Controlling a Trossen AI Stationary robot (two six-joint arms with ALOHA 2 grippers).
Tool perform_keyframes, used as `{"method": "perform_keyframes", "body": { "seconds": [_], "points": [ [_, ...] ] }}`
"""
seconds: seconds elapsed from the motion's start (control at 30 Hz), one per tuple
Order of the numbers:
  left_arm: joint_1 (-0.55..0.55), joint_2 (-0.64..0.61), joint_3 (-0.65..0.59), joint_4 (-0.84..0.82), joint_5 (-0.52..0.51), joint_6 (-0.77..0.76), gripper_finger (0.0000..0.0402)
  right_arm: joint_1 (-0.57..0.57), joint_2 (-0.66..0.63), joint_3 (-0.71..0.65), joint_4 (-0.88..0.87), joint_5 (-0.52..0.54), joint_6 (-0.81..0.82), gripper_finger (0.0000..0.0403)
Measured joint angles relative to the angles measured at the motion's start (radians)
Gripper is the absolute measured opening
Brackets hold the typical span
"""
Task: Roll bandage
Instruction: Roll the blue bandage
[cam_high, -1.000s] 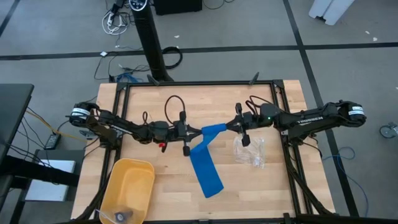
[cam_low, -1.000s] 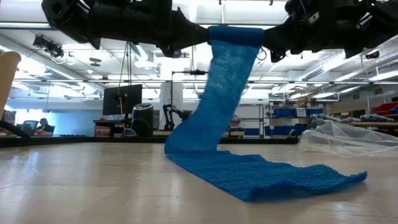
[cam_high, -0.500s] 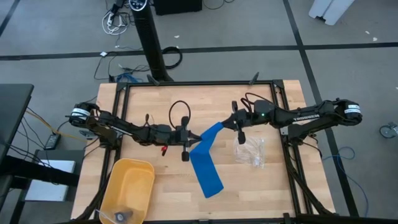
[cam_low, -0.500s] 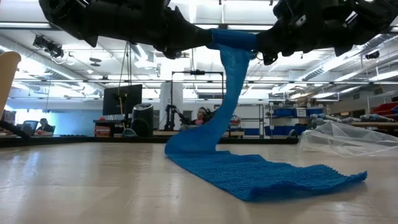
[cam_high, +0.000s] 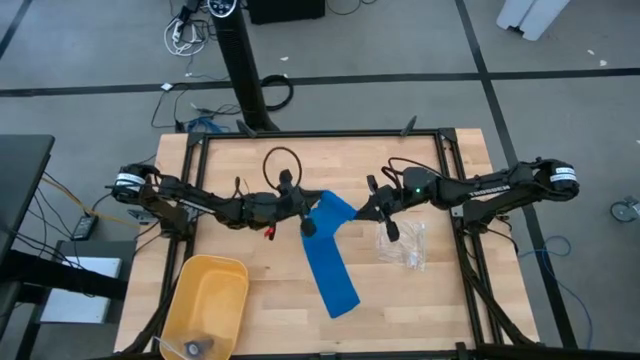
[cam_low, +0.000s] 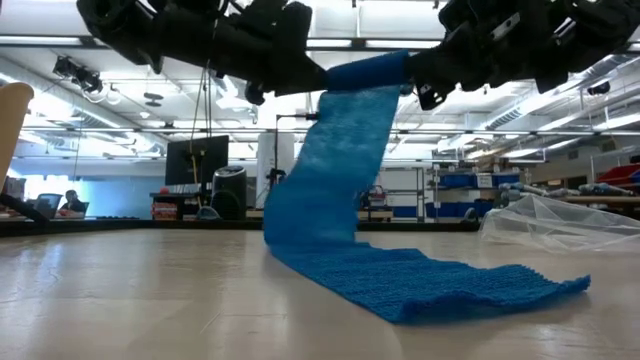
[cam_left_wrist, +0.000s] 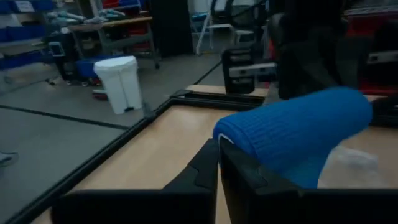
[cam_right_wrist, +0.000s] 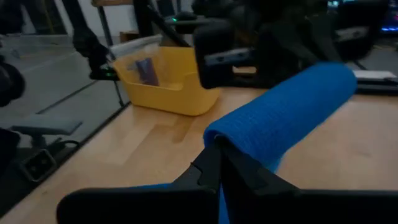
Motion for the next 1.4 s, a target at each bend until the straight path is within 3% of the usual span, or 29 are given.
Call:
{"method": "perform_keyframes", "body": {
  "seconds": [0.27, 0.53, 0.83, 1.07, 1.2, 1.27, 1.4],
  "points": [
    [0.004, 0.0, -0.004, 0.052, 0.066, -0.024, 0.005, 0.001, -0.002, -0.003, 0.007, 0.019, 0.038, 0.0042],
    [0.003, 0.0, -0.006, 0.013, 0.047, -0.021, 0.0038, 0.0, -0.003, -0.003, 0.013, 0.061, 0.028, 0.0071],
    [0.001, 0.0, -0.006, -0.002, 0.013, -0.025, 0.0013, -0.002, -0.004, -0.003, 0.013, 0.096, 0.026, 0.014],
    [0.0, 0.0, -0.007, -0.01, -0.021, -0.026, 0.001, -0.004, -0.005, -0.004, 0.01, 0.198, 0.018, 0.016],
    [-0.002, 0.0, -0.008, -0.011, -0.032, -0.026, 0.0009, -0.007, -0.005, -0.005, -0.004, 0.313, 0.0, 0.0159],
    [-0.013, 0.0, -0.007, -0.005, 0.042, -0.027, 0.0009, -0.013, -0.004, -0.004, -0.001, 0.403, -0.006, 0.0159],
    [-0.028, 0.002, -0.004, 0.006, 0.145, -0.025, 0.0008, -0.013, -0.004, 0.0, 0.003, 0.414, -0.04, 0.0155]
  ]
}}
